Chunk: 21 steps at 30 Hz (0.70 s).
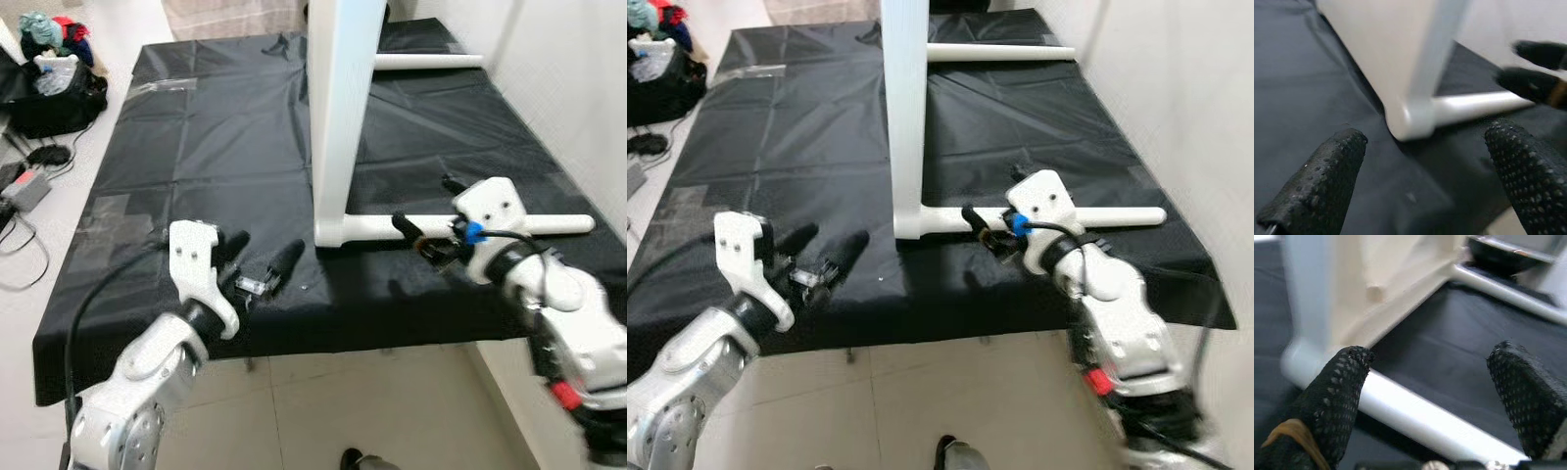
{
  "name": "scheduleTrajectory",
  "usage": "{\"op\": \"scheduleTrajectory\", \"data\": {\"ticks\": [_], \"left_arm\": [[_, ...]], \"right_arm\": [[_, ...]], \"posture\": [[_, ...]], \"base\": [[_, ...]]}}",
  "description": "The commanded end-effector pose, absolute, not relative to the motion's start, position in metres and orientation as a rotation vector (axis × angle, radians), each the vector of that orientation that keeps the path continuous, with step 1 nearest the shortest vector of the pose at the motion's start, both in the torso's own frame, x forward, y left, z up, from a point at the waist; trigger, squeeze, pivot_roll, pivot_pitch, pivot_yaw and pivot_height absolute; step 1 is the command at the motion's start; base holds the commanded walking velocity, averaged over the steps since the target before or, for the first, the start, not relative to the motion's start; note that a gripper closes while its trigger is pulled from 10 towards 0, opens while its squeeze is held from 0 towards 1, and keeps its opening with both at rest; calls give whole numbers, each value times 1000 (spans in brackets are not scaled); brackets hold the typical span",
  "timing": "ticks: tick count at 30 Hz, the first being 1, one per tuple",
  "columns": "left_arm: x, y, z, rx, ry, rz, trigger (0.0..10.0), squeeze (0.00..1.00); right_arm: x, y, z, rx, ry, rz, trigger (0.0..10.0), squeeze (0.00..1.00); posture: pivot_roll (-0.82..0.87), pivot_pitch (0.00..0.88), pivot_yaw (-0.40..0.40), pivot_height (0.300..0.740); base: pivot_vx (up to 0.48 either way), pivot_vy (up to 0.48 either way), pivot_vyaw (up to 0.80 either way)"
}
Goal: Building children table
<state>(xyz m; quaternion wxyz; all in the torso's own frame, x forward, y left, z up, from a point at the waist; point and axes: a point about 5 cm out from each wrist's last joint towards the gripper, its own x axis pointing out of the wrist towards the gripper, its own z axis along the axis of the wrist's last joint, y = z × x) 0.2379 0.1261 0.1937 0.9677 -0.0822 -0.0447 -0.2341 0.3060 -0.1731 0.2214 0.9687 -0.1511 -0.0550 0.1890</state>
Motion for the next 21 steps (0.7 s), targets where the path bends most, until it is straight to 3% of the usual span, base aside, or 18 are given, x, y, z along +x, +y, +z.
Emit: {"op": "scheduleTrajectory", "data": {"ticks": [1,7,10,13,21], "left_arm": [[234,127,188,-132,-80,-474,10000,0],[227,132,172,-107,-47,-449,10000,0],[230,136,171,-90,-45,-409,10000,0],[241,143,177,-72,-74,-358,10000,0],[253,144,190,-29,-138,-359,10000,0]], "right_arm": [[306,-163,214,-265,-79,422,10000,0],[305,-143,192,-242,-25,466,10000,0],[306,-151,179,-254,13,399,10000,0],[307,-179,173,-199,31,235,10000,0],[298,-195,173,-134,-2,208,10000,0]], "posture": [[-68,120,-20,740],[-62,110,-28,740],[-59,106,-29,740],[-72,97,-25,740],[-84,89,-11,740]], "base": [[0,0,0],[0,0,0],[0,0,0],[0,0,0],[0,480,0]]}}
